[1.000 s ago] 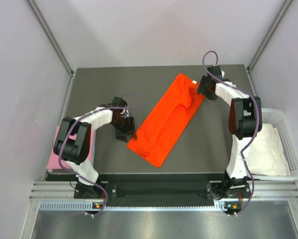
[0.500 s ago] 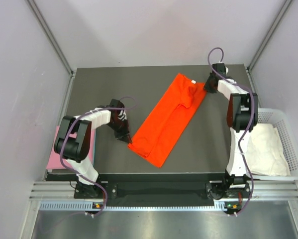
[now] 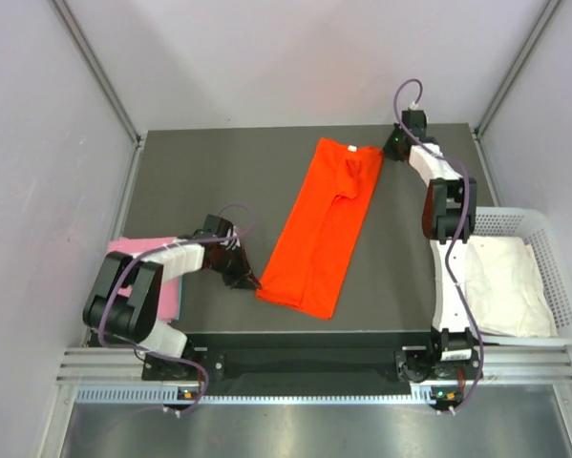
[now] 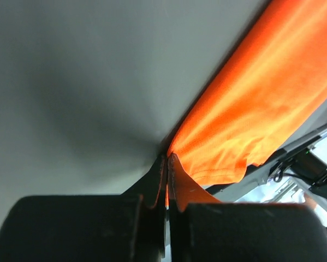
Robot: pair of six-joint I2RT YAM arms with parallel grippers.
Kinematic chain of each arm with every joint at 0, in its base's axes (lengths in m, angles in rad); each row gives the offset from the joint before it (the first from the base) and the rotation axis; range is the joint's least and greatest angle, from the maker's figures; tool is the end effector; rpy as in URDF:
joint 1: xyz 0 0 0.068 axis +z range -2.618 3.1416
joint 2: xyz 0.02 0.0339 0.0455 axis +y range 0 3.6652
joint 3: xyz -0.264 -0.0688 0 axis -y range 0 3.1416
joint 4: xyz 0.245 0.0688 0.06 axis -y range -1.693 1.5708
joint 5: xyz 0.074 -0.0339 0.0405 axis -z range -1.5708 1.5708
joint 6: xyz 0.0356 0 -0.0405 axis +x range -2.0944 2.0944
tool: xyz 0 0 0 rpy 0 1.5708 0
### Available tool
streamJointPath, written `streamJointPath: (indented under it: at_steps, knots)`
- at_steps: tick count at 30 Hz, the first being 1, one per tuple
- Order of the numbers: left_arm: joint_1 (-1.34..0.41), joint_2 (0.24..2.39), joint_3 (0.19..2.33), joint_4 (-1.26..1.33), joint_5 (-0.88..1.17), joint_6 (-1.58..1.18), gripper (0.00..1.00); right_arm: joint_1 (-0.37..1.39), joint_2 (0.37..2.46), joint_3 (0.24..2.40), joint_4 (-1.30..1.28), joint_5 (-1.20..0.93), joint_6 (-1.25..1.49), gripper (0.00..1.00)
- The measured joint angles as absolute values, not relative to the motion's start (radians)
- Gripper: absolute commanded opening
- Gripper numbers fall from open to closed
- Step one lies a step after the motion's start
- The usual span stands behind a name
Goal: Fold and stack the t-shirts
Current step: Fold the tshirt
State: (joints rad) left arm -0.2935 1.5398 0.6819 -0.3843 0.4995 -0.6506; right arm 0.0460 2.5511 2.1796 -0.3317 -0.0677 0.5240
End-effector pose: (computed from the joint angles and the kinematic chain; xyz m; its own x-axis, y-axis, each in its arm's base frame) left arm 0.2357 -0.0891 0.1317 -0.9644 -0.2640 0.0178 -0.2289 0.7989 -0.5562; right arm 0.5722 0.0287 0.1566 -0.6081 0.4717 -0.6385 0.2389 0.8758 0.4195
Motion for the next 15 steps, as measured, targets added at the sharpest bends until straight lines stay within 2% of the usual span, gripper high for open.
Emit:
streamJointPath:
  at_steps: [2,3,4,5,6,8,9,11,15]
  knots:
    - [-0.329,1.486,0.62,-0.327,0.499,-0.69,0.0,0.057,2.586,2.23,-0.328,-0.079,0.52,0.1]
    - [-0.349,1.467,0.599,-0.308,0.495,-0.709,0.22,0.065,2.601,2.255,-0.326,-0.082,0.517,0.1]
    - [-0.371,1.446,0.578,-0.289,0.489,-0.722,0.33,0.073,2.615,2.279,-0.326,-0.085,0.516,0.11]
    - [-0.389,1.425,0.561,-0.277,0.487,-0.743,0.37,0.084,2.628,2.298,-0.323,-0.087,0.516,0.12]
    - [-0.402,1.399,0.545,-0.27,0.487,-0.764,0.48,0.094,2.637,2.312,-0.318,-0.087,0.516,0.16]
    - [-0.416,1.34,0.519,-0.271,0.475,-0.792,0.6,0.116,2.644,2.323,-0.315,-0.089,0.519,0.24]
    - [-0.418,1.309,0.512,-0.28,0.461,-0.808,0.67,0.123,2.644,2.323,-0.315,-0.089,0.517,0.34]
    - [-0.418,1.264,0.511,-0.305,0.432,-0.815,0.73,0.136,2.64,2.323,-0.319,-0.09,0.511,0.41]
    - [-0.418,1.216,0.519,-0.354,0.398,-0.813,0.73,0.146,2.577,2.256,-0.367,-0.084,0.483,0.49]
